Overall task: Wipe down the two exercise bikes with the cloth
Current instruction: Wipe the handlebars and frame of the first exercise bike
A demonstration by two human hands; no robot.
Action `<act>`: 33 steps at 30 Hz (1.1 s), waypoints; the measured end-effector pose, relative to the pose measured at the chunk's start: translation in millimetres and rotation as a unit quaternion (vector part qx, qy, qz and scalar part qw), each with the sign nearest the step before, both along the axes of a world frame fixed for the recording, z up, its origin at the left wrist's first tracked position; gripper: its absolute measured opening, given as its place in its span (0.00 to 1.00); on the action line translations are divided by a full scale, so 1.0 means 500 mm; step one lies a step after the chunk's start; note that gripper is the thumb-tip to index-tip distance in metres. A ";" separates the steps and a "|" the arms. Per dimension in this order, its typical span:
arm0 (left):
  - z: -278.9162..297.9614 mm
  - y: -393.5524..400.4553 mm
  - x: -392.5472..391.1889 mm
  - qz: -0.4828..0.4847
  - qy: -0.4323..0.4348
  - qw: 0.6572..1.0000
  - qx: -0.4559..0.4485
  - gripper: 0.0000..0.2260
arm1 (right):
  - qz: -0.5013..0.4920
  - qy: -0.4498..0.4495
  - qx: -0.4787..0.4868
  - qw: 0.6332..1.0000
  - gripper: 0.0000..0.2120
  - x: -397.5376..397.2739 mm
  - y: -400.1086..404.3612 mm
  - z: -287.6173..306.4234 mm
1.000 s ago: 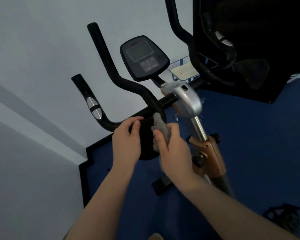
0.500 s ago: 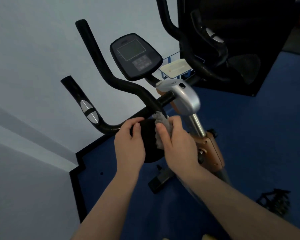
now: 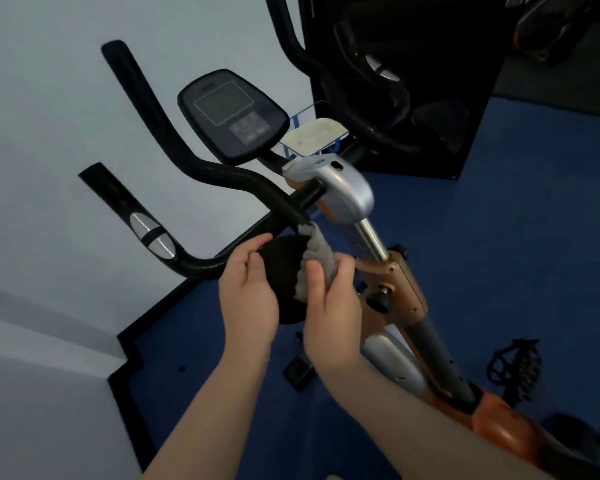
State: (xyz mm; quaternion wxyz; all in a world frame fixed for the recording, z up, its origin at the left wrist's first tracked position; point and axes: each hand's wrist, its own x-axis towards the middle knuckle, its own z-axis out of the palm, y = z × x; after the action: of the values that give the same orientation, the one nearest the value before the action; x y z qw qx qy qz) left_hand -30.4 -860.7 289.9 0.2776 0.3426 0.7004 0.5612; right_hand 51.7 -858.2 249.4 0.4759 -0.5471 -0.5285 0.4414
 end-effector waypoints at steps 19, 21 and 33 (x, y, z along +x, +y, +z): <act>-0.009 0.002 0.000 -0.003 -0.010 1.000 0.010 0.15 | 0.043 -0.122 0.084 0.988 0.16 0.035 0.051 0.028; -0.009 0.000 0.003 0.004 -0.017 1.000 0.012 0.15 | 0.041 -0.104 0.054 0.992 0.16 0.028 0.023 0.027; -0.004 -0.012 0.006 0.001 -0.031 0.999 0.015 0.14 | 0.112 -0.185 0.152 0.964 0.13 0.140 0.063 0.107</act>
State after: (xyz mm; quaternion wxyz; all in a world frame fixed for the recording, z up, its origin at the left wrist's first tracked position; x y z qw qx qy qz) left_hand -27.2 -866.8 288.1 0.2935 0.3285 0.6832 0.5823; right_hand 121.6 -826.7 302.7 0.3949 -0.4781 -0.7261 0.2970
